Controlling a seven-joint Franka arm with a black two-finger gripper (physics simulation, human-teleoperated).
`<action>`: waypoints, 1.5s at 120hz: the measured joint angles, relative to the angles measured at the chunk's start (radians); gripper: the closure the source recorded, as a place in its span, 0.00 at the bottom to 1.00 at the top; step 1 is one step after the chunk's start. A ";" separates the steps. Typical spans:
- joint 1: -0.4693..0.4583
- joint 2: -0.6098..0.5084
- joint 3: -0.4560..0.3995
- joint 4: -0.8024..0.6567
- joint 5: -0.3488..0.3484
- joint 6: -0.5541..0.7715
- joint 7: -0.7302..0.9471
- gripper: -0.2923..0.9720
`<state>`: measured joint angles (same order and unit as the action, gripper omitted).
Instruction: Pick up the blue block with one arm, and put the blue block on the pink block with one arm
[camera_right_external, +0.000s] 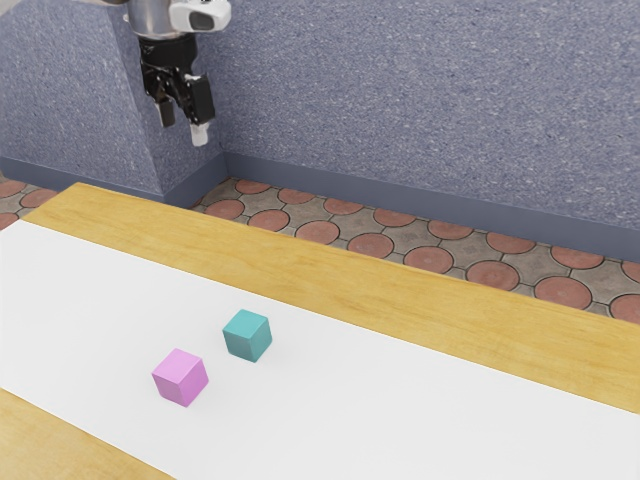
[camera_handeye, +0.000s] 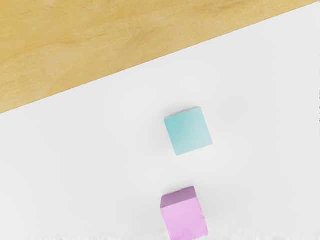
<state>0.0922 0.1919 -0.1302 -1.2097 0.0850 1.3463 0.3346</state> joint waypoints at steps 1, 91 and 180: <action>0.000 0.000 0.000 0.000 0.000 -0.002 0.006 0.23; -0.115 0.278 0.002 0.050 0.084 0.107 0.217 0.23; -0.247 0.152 0.239 -0.418 0.014 0.750 -0.072 0.23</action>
<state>-0.1551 0.3443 0.1091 -1.6282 0.0991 2.0967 0.2630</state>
